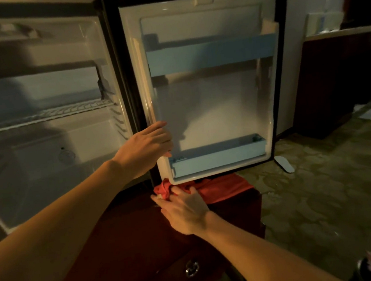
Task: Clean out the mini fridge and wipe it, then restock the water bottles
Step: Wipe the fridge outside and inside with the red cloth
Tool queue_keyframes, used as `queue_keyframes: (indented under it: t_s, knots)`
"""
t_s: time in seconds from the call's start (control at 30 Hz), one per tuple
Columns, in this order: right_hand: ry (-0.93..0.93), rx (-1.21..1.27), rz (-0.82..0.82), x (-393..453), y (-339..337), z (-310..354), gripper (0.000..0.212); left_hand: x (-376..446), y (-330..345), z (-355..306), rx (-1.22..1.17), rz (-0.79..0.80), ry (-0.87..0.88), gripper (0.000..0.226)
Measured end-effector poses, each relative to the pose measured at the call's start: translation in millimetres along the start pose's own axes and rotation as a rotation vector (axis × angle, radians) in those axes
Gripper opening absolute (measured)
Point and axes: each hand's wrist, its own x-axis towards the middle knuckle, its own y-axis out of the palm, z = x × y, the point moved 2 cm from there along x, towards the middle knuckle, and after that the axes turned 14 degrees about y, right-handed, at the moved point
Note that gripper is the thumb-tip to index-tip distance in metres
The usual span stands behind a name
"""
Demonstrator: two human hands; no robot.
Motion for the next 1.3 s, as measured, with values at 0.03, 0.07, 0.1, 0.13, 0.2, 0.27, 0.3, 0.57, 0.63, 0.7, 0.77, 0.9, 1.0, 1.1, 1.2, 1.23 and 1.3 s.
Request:
queue_keyframes:
  t_s: [0.03,0.07,0.1,0.13,0.2,0.27,0.3,0.57,0.63,0.7,0.77,0.9,1.0,1.1,1.2,1.23,1.3]
  knots:
    - [0.014,0.005,-0.015,-1.7,-0.2,-3.2,0.046,0.0,-0.8,-0.1,0.006,0.013,-0.001,0.016]
    - [0.037,0.004,-0.020,-3.4,-0.3,-7.4,0.044,-0.2,-1.3,0.0,0.012,0.029,-0.003,0.018]
    - [0.073,0.002,-0.004,-5.0,-1.3,-12.5,0.044,-0.1,-2.0,0.0,0.019,0.044,-0.003,0.019]
    - [0.116,0.003,0.028,-6.6,-2.7,-18.4,0.044,-0.1,-2.3,0.3,0.023,0.056,-0.004,0.020]
    - [0.201,0.006,0.116,-9.6,-6.4,-31.3,0.045,-0.5,-2.6,-0.1,0.020,0.075,-0.010,0.019]
    - [0.276,0.002,0.194,-11.5,-12.1,-43.5,0.046,-0.9,-1.8,-0.4,0.018,0.086,-0.016,0.020]
    - [0.304,-0.007,0.231,-12.6,-14.9,-48.7,0.047,-1.2,-2.5,-0.5,0.016,0.091,-0.018,0.020]
    - [0.440,-0.018,0.305,-29.6,-28.4,-89.7,0.046,-1.5,-6.3,-1.8,-0.002,0.136,-0.039,0.025]
    - [0.475,-0.034,0.291,-33.2,-29.7,-93.4,0.051,-0.3,-6.0,-1.6,-0.007,0.137,-0.040,0.022]
    - [0.488,-0.049,0.261,-33.5,-31.7,-85.4,0.062,0.5,-4.9,-1.7,-0.013,0.141,-0.041,0.021]
    - [0.458,-0.044,0.243,-29.6,-33.7,-64.3,0.071,0.8,-4.1,-1.6,-0.013,0.125,-0.041,0.018]
    - [0.208,0.120,0.101,-14.7,-21.0,1.5,0.073,-2.0,-2.8,-0.7,-0.004,0.103,-0.033,0.017]
    - [0.052,0.079,0.068,-0.2,0.5,34.3,0.073,-3.3,-1.2,1.6,-0.024,0.080,-0.022,0.011]
    - [0.010,0.056,-0.010,9.6,8.8,23.8,0.051,-5.4,-0.6,3.0,-0.026,0.048,-0.006,0.016]
    - [0.043,0.050,0.002,1.5,2.9,-6.7,0.048,-9.2,-1.3,3.4,-0.019,0.060,-0.003,0.024]
    - [0.089,0.044,0.058,-2.6,-1.3,-17.4,0.050,-10.0,-1.6,3.3,-0.018,0.068,-0.004,0.022]
    - [0.165,0.014,0.176,-10.3,-9.0,-35.5,0.052,-10.8,-3.5,2.0,-0.023,0.081,-0.006,0.018]
